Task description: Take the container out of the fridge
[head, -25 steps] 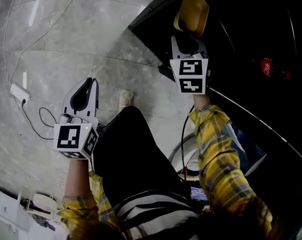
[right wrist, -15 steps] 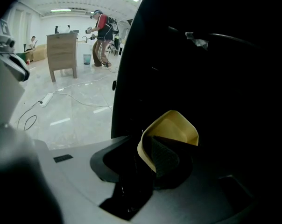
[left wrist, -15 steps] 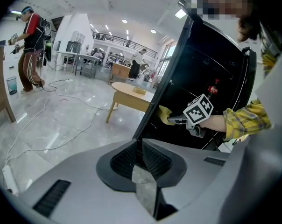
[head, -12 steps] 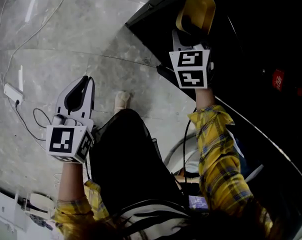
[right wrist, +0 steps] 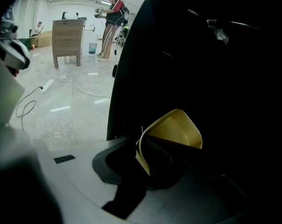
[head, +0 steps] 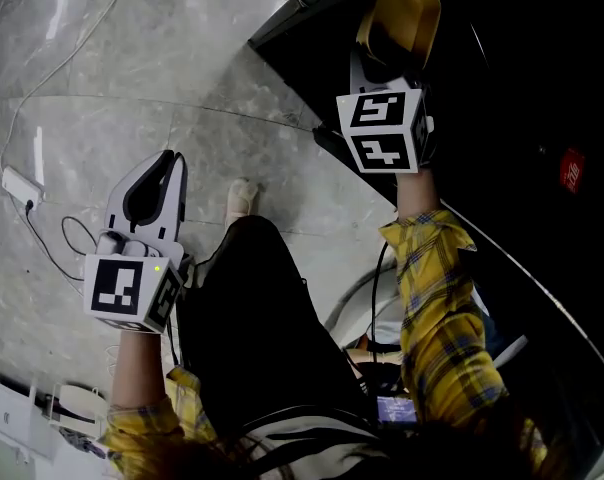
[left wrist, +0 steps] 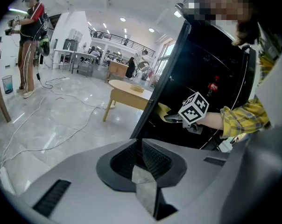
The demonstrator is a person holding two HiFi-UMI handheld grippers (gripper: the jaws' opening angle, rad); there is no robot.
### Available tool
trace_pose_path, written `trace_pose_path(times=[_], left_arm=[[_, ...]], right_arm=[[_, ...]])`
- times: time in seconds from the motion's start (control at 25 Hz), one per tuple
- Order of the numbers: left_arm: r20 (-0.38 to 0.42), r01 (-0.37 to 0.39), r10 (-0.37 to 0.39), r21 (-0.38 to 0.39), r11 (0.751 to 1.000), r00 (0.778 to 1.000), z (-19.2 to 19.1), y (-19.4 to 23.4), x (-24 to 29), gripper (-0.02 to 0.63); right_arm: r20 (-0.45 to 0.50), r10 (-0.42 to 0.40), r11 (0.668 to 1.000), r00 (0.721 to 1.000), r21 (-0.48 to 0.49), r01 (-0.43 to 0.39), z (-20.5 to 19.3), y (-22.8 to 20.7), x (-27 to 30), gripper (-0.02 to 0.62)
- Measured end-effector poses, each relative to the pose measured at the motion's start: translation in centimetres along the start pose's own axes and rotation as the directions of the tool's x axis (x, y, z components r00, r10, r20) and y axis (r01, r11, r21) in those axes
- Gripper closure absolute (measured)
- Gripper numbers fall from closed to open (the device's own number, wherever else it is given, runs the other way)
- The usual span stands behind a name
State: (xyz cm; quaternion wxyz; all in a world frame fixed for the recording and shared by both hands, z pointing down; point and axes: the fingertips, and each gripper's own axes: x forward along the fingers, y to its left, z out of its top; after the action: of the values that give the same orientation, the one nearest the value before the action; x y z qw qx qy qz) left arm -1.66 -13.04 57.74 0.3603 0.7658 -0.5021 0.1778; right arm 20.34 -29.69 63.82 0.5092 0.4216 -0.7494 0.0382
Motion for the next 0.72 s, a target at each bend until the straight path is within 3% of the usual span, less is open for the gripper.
trace_pose_path(times=[0.36, 0.72], left_arm=[[-0.004, 0.001, -0.001, 0.01, 1.0, 1.0, -0.5, -0.2, -0.5, 0.56], [0.052, 0.0, -0.003, 0.052, 0.999, 0.999, 2.1, -0.2, -3.1, 0.56]], right_arm=[[-0.016, 0.035, 0.999, 0.999, 0.011, -0.034, -0.9, 0.7, -0.3, 0.544], [-0.025, 0.048, 0.998, 0.999, 0.045, -0.046, -1.2, 2.4, -3.8, 0.548]])
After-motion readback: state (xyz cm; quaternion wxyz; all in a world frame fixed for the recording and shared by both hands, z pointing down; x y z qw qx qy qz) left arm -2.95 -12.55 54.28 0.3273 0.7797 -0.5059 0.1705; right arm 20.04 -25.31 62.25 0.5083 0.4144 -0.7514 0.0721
